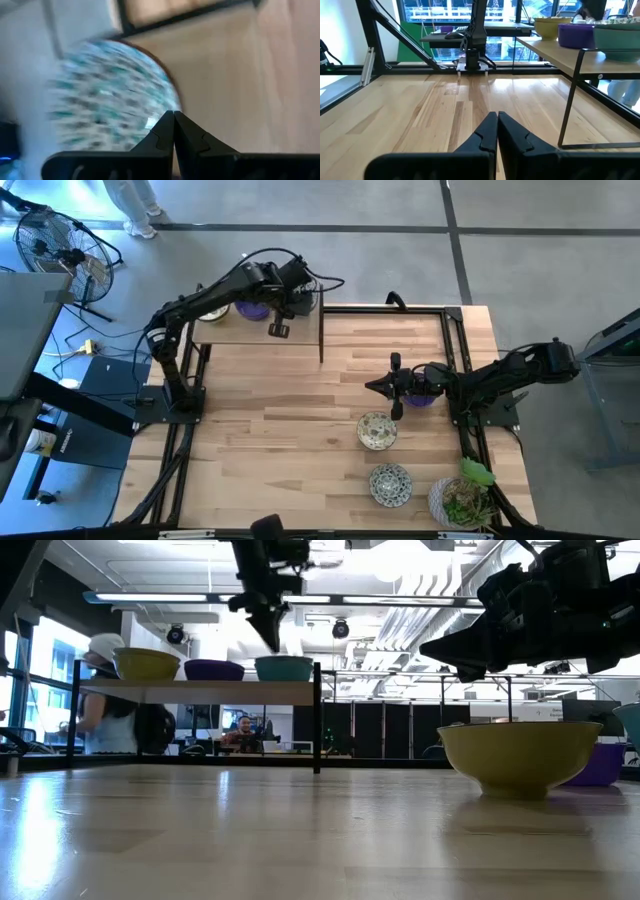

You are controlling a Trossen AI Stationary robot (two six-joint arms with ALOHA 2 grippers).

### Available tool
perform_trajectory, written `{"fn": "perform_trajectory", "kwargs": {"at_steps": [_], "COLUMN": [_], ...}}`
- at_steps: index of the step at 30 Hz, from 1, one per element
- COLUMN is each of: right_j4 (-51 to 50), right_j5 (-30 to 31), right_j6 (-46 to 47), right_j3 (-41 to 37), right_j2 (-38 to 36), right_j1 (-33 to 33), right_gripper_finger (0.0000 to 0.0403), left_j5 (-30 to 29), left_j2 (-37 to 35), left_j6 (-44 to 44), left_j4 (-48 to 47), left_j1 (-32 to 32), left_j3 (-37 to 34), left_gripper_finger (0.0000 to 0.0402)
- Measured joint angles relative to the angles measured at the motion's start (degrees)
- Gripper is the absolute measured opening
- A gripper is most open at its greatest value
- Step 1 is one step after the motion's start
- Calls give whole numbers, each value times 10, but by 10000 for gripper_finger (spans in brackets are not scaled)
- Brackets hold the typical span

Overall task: Pick & Place Mini bowls
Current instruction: Stack the top blue and white patterned bowl on the blue and white patterned bowl on the shelf, then stack the blue bowl on the stacked blue bowl on the shelf

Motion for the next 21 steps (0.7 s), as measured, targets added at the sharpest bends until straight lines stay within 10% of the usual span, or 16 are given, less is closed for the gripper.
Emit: {"fn": "perform_trajectory", "kwargs": {"at_steps": [11,21], "right_j4": [0,0], "right_j5": [1,1], "right_j6": [0,0], "right_j3": [0,0], "right_j2": [0,0], "right_j1": [0,0], "right_gripper_finger": [1,2], "left_j5": [29,67], "left_j2": [-15,-112], "left_j6": [11,-7], "left_j4": [165,407], "left_j1": [45,31], "left_j3": [-19,-241], "left_gripper_finger": [1,1]}}
